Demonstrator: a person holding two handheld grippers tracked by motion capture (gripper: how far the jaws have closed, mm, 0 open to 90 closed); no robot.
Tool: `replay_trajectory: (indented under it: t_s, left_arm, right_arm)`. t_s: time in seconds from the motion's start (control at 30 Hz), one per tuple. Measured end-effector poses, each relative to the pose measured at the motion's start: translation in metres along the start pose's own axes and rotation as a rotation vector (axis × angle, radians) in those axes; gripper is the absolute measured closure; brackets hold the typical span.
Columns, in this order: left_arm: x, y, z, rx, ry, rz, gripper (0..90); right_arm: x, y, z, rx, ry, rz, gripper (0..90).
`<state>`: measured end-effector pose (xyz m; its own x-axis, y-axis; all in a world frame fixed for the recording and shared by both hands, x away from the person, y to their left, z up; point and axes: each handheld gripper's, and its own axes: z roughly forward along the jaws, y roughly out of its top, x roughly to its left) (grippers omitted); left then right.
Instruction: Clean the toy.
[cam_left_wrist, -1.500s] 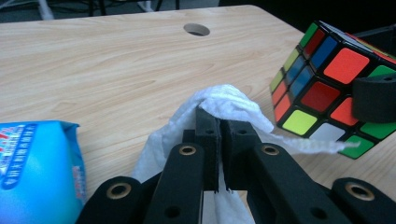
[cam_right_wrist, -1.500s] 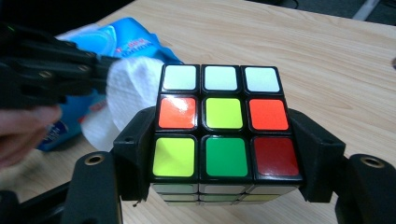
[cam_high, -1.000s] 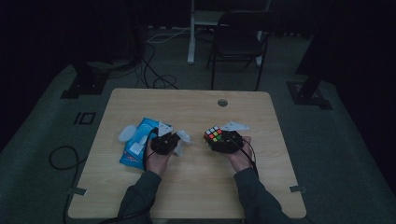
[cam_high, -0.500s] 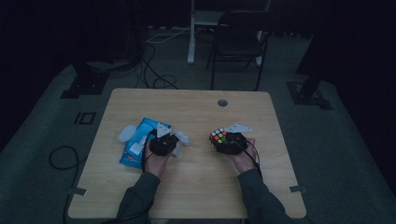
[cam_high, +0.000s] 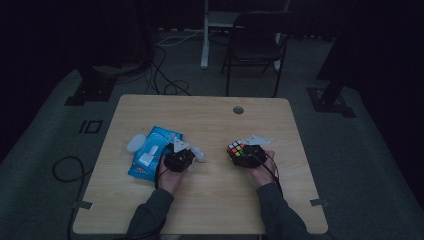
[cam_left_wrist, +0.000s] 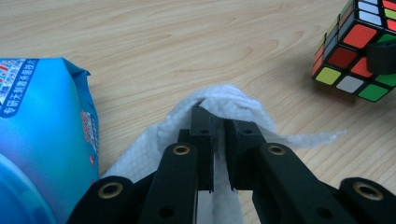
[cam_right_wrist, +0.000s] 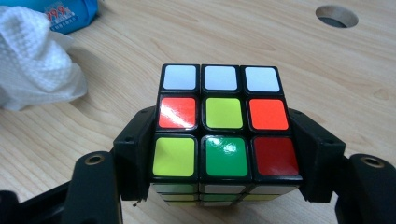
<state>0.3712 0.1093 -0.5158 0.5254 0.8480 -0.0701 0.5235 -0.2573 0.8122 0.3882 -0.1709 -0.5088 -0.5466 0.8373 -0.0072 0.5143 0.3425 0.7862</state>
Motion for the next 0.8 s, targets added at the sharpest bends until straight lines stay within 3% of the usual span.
replay_trajectory:
  t_s: [0.4, 0.8]
  left_arm:
    - [0.001, -0.005, 0.002, 0.017, 0.0, -0.008, 80.6]
    - [0.002, -0.006, 0.001, 0.026, -0.002, -0.013, 75.4]
  right_arm:
    - [-0.005, -0.009, 0.004, 0.023, -0.027, 0.004, 33.8]
    - [-0.003, -0.011, 0.01, 0.034, -0.018, 0.004, 33.8]
